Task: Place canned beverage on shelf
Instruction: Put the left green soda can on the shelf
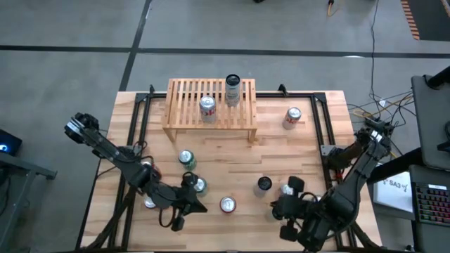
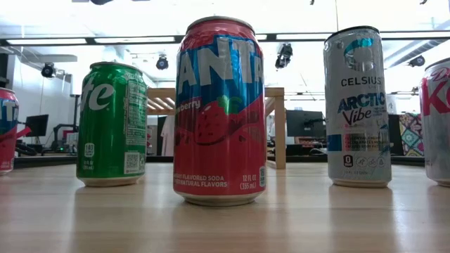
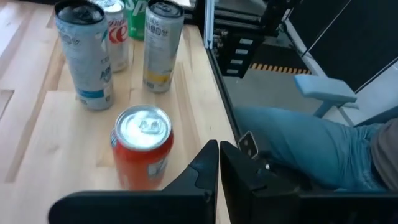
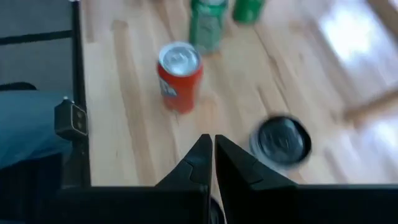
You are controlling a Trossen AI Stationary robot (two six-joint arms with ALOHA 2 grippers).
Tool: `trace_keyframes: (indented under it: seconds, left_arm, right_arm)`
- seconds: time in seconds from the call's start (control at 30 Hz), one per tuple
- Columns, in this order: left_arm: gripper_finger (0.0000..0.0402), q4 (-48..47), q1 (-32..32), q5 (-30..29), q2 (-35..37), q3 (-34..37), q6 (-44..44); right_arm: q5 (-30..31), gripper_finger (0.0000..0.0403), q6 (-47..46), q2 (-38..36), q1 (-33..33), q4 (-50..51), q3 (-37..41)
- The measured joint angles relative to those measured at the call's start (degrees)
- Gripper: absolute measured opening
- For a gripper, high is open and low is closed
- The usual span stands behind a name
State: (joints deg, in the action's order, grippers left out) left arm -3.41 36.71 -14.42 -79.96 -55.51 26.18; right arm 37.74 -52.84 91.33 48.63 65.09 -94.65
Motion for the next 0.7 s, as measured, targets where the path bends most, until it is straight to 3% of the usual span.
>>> trace_keyframes:
  seconds: [0.17, 0.47, 0.6, 0.7]
  left_arm:
    - [0.0, 4.98, 0.0, -0.06, -3.74, 0.0, -1.79]
    - [0.0, 4.77, 0.0, -0.08, -5.16, 0.0, -0.2]
    - [0.0, -1.25, 0.0, -0.06, -4.12, -0.83, 0.38]
    - [0.0, -11.29, -0.13, -0.18, -3.37, -3.12, 1.72]
  right_arm:
    - [3.68, 0.0009, 9.87, 2.37, 0.01, -4.87, 0.04]
    - [7.4, 0.0009, 26.36, 4.59, 0.14, -15.95, 1.16]
    - [7.42, 0.0009, 35.35, 4.56, 0.12, -22.21, 2.16]
    - [7.43, 0.0009, 40.39, 4.47, 0.12, -25.86, 2.16]
